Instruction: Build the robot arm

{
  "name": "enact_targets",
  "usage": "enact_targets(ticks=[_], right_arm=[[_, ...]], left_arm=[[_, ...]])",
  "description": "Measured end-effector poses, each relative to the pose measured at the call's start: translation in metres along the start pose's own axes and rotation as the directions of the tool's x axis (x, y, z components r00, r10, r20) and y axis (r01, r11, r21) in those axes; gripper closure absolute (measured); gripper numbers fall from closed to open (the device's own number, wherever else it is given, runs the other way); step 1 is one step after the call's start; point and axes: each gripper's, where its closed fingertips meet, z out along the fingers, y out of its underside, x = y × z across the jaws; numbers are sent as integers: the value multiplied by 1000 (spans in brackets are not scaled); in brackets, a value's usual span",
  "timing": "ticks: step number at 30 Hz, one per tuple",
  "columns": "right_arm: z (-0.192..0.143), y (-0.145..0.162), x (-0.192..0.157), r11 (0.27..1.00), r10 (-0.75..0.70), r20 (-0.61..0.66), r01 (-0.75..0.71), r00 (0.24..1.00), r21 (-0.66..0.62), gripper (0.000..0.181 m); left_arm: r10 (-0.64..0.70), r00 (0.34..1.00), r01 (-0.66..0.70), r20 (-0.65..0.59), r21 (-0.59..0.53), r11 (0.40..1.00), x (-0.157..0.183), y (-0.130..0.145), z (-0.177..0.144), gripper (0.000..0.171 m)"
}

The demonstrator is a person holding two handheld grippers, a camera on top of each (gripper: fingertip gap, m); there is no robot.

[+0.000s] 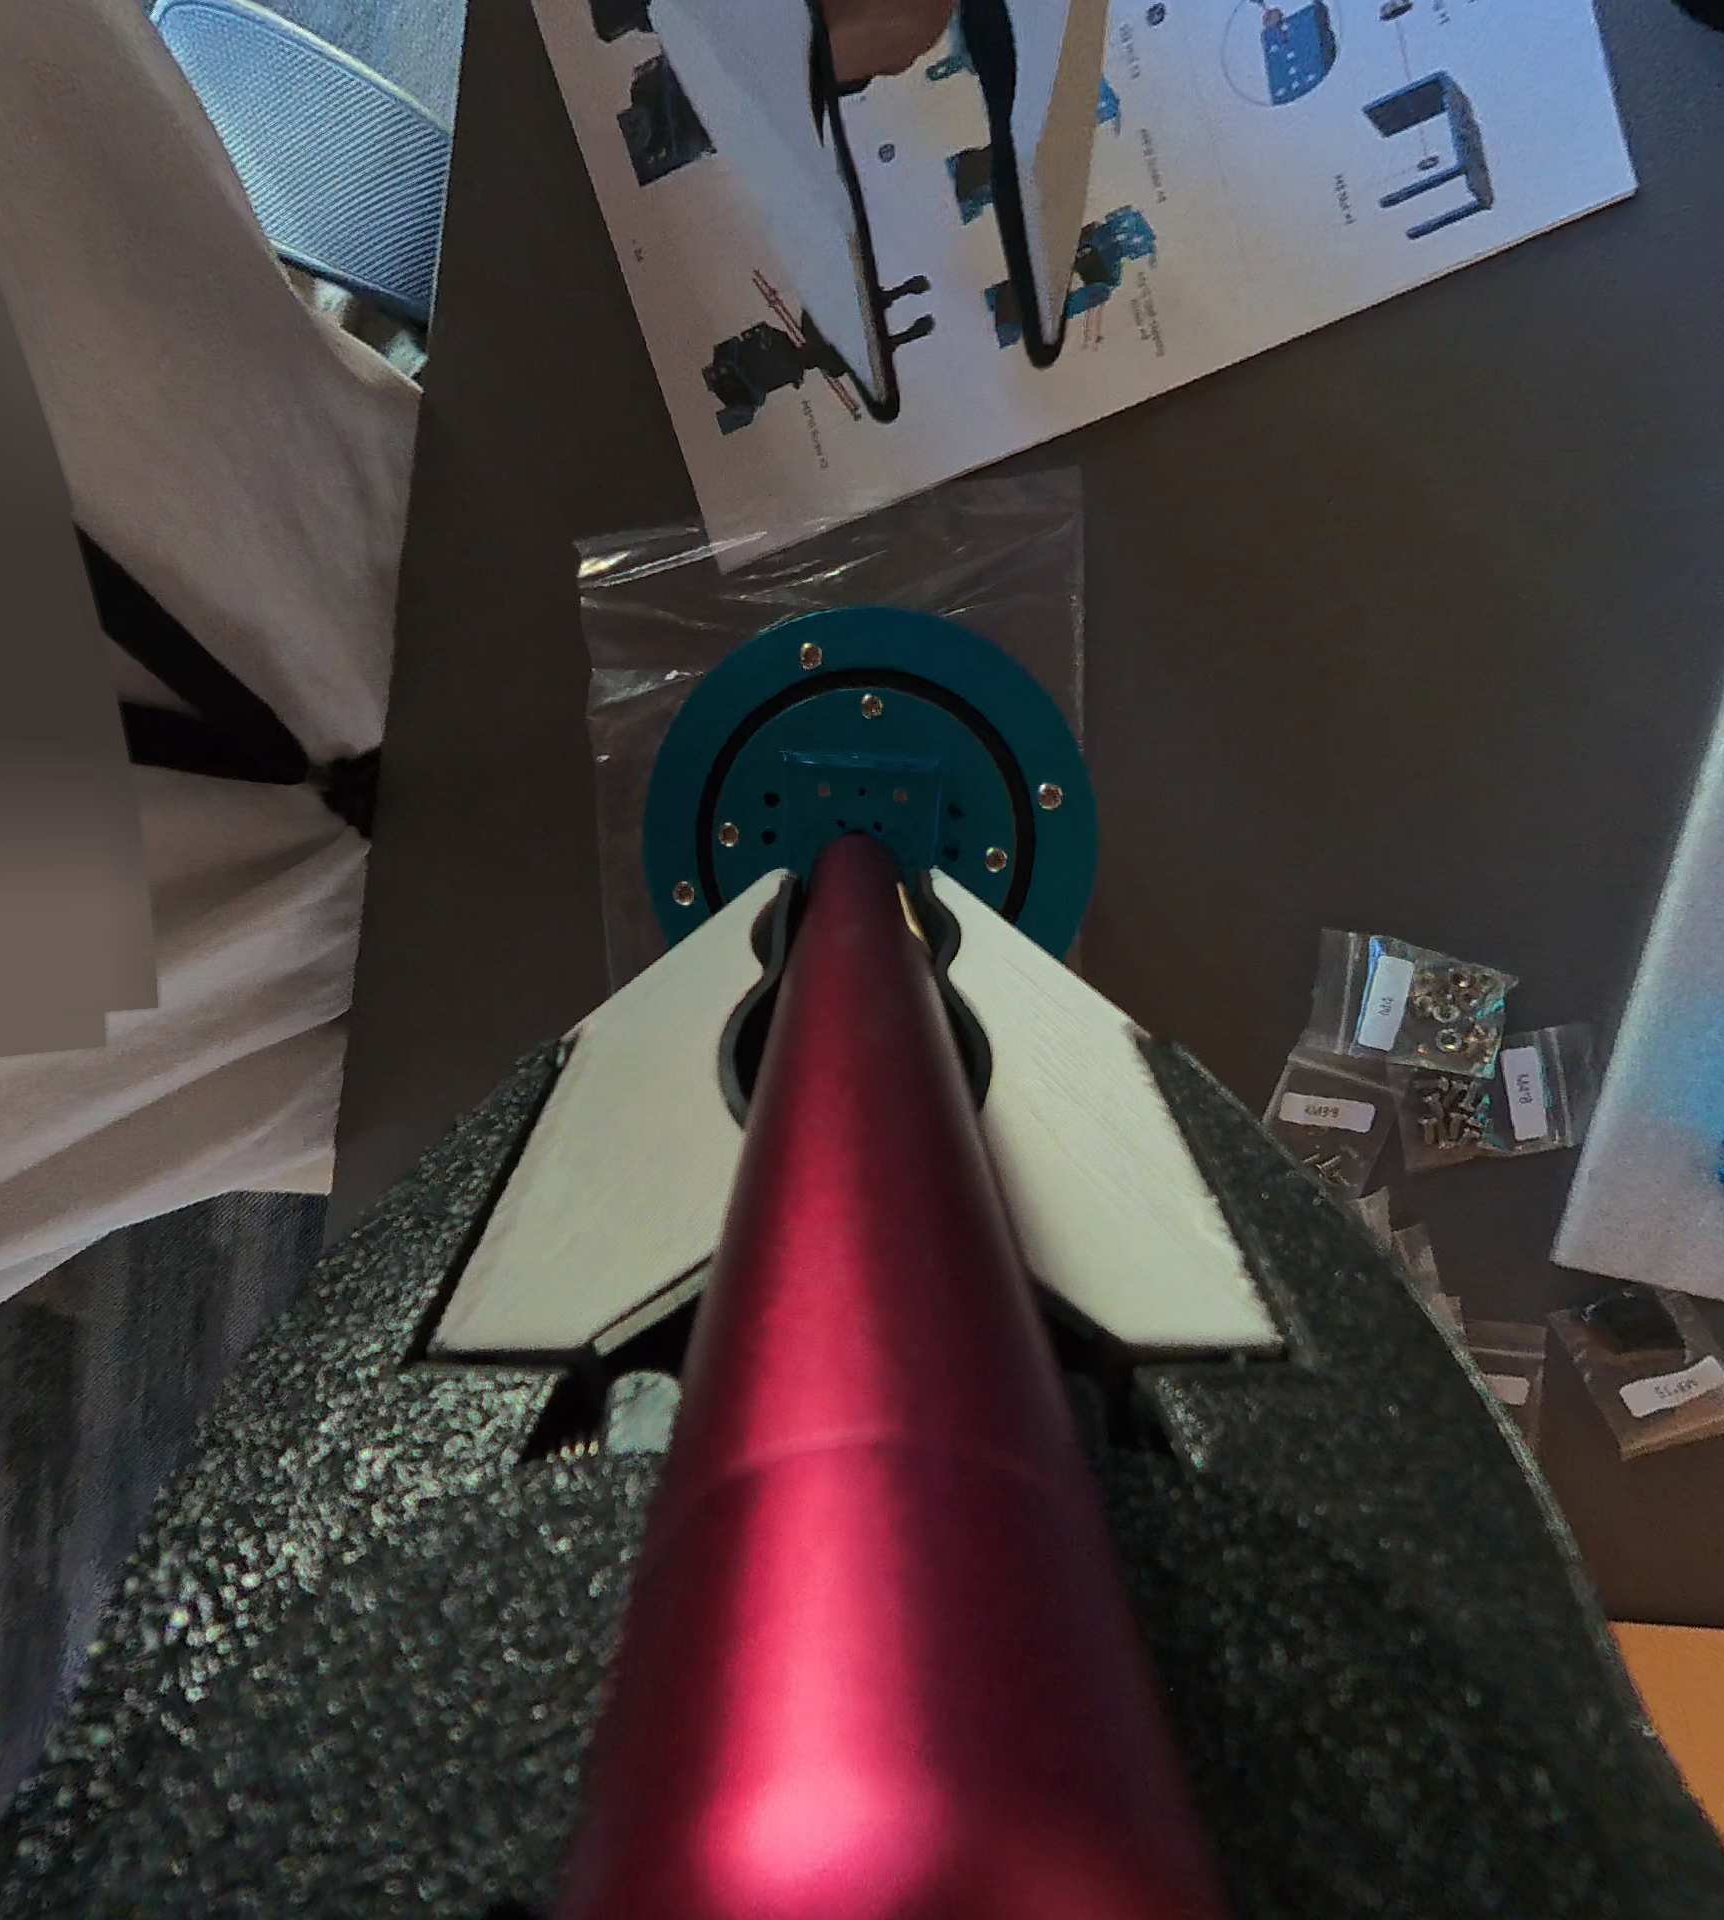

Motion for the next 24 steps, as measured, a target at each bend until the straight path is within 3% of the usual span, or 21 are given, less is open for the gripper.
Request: enact_targets(ticks=[7,24], right_arm=[[3,-2,3,998,-27,27,28,999,-60,160],[11,1,2,997,-51,11,52,999,-62,160]], left_arm=[[3,1000,-3,2,3,1000,1,0,-1,149],[0,1000,0,-2,6,1000,2,-1,-2,149]])
